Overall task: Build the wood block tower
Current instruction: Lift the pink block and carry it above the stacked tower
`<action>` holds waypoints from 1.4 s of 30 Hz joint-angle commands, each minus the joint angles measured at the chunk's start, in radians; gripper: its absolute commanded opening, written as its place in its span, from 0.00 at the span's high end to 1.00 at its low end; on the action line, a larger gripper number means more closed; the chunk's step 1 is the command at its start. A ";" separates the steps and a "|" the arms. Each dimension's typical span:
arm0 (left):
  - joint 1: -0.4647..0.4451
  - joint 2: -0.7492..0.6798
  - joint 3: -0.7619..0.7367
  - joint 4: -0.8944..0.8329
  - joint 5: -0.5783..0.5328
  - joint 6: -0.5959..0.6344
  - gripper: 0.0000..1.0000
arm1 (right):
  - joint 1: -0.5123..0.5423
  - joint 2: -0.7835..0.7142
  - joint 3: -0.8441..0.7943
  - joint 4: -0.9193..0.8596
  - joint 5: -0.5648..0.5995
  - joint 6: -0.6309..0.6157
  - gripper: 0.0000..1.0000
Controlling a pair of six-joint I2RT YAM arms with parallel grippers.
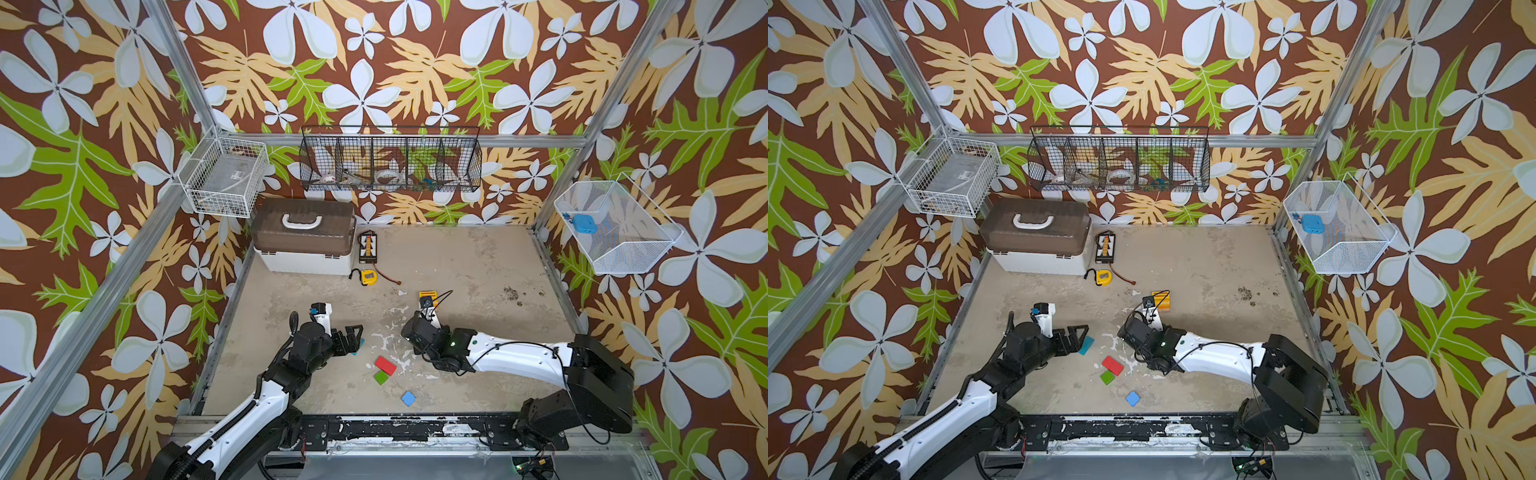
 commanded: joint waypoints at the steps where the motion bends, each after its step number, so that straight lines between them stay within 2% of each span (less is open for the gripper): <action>1: 0.001 0.001 0.001 0.017 -0.004 0.000 0.00 | -0.004 -0.066 -0.029 -0.051 0.081 0.021 0.78; 8: 0.001 0.001 0.001 0.018 0.001 0.000 0.00 | -0.062 -0.189 -0.132 -0.013 0.063 0.035 0.81; 16: 0.001 0.002 0.000 0.021 0.003 -0.001 0.00 | -0.075 -0.228 -0.181 -0.028 0.097 0.068 0.82; 22: 0.001 -0.005 -0.003 0.021 0.003 -0.001 0.00 | -0.108 -0.228 -0.193 0.016 0.068 0.047 0.82; 29: 0.000 0.003 0.001 0.021 0.003 -0.003 0.00 | -0.137 -0.151 -0.120 0.043 0.060 0.015 0.81; 36: 0.001 0.009 0.000 0.027 -0.002 -0.001 0.00 | -0.196 -0.004 0.011 0.073 0.048 -0.050 0.82; 42: 0.001 0.025 0.003 0.035 0.001 -0.001 0.00 | -0.274 0.116 0.083 0.092 -0.057 -0.095 0.88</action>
